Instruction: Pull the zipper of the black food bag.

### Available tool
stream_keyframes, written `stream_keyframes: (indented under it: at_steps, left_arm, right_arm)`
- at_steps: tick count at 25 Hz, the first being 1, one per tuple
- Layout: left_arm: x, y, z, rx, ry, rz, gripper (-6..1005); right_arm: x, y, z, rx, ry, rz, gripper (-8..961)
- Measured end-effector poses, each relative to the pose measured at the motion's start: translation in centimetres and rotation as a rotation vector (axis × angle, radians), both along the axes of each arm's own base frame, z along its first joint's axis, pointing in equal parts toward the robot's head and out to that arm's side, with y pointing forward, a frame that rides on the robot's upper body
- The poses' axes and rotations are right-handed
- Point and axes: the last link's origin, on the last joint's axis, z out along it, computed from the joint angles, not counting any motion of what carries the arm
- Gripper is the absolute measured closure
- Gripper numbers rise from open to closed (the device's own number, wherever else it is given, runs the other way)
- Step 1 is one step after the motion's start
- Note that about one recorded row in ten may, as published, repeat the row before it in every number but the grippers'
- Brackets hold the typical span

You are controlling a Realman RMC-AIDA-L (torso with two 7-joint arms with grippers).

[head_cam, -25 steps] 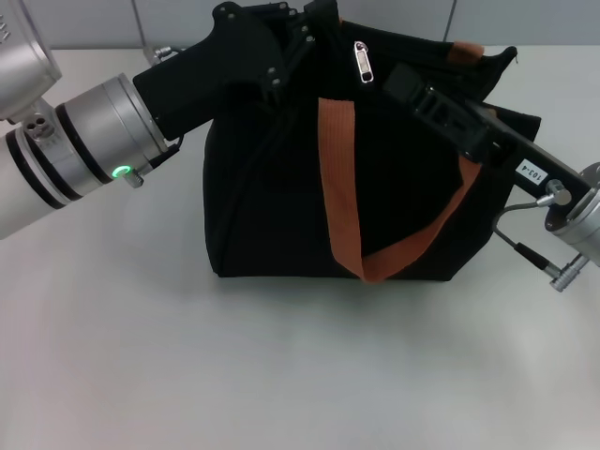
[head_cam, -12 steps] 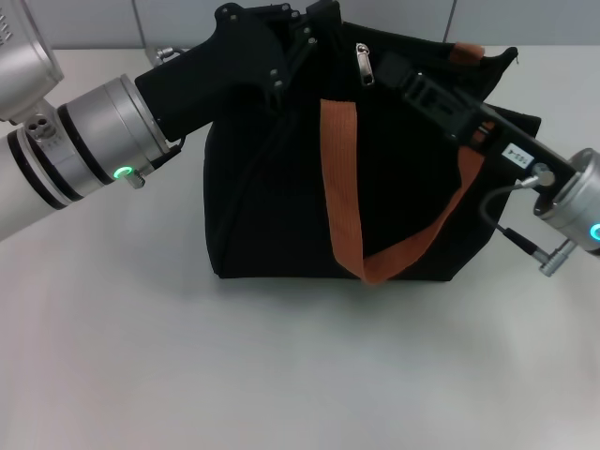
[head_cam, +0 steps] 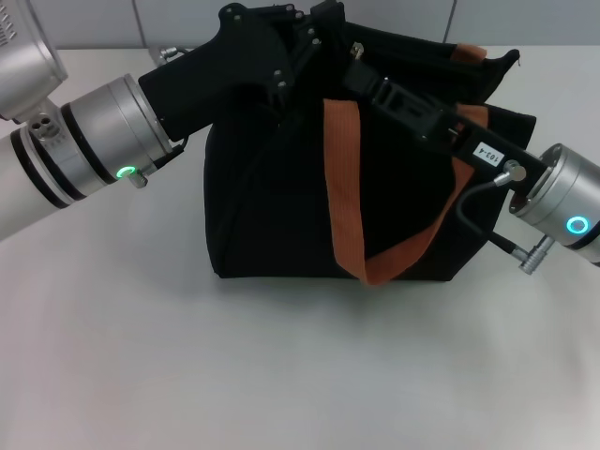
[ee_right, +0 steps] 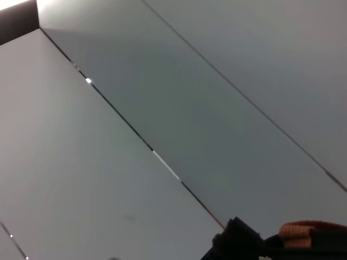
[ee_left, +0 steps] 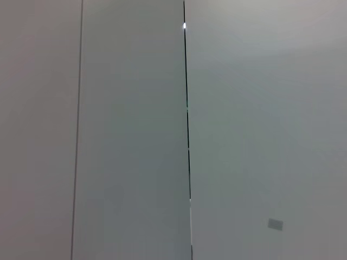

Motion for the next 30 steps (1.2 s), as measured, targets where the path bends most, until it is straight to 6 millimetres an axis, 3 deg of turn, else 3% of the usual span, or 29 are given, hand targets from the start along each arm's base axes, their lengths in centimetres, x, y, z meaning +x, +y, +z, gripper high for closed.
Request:
stream_keyframes:
  at_steps: [23, 30]
  left_arm:
    - [0.23, -0.03, -0.12, -0.006, 0.003, -0.01, 972]
    - [0.26, -0.2, -0.19, -0.011, -0.01, -0.008, 972]
  right_arm:
    - [0.11, 0.1, -0.07, -0.031, 0.021, -0.033, 721]
    - [0.21, 0.13, 0.0, -0.034, 0.021, -0.038, 874]
